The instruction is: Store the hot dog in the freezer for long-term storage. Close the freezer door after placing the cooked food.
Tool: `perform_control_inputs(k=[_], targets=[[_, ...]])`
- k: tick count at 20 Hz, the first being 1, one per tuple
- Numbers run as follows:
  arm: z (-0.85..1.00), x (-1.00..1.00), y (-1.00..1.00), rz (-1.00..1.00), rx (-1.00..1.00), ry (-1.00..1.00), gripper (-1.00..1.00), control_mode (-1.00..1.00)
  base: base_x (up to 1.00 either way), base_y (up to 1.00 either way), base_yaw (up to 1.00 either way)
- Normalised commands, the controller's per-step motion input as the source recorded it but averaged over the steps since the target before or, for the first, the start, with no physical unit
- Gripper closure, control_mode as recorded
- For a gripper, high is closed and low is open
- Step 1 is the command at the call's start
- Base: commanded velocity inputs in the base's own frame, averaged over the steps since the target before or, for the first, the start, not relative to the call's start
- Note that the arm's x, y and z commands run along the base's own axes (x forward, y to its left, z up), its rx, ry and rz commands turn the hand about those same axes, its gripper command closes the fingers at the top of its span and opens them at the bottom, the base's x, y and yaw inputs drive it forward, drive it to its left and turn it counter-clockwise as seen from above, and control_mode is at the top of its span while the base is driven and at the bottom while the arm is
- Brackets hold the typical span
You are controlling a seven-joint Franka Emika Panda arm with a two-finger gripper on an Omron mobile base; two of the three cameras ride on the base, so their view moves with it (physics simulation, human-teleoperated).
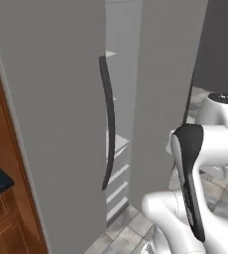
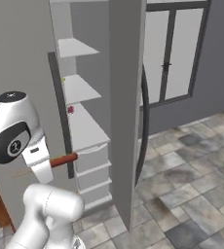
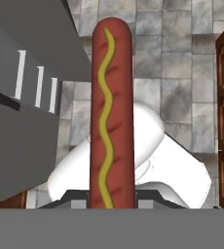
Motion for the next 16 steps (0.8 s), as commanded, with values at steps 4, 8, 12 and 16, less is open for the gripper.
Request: perform_control_inputs(k=[4, 8, 12, 16], targets=[[0.00, 0.00, 0.00, 0.00, 0.00, 0.00, 1.00, 1.00, 0.22, -0.08, 0.05], [0.00, 0.00, 0.00, 0.00, 0.00, 0.00, 1.00, 1.00, 0.03, -0.03, 0.17], [0.00, 0.00, 0.00, 0.00, 0.00, 0.00, 1.00, 1.00, 0.01, 0.00, 0.21], [0.00, 0.00, 0.00, 0.00, 0.00, 0.00, 1.00, 1.00, 0.23, -0.09, 0.31]])
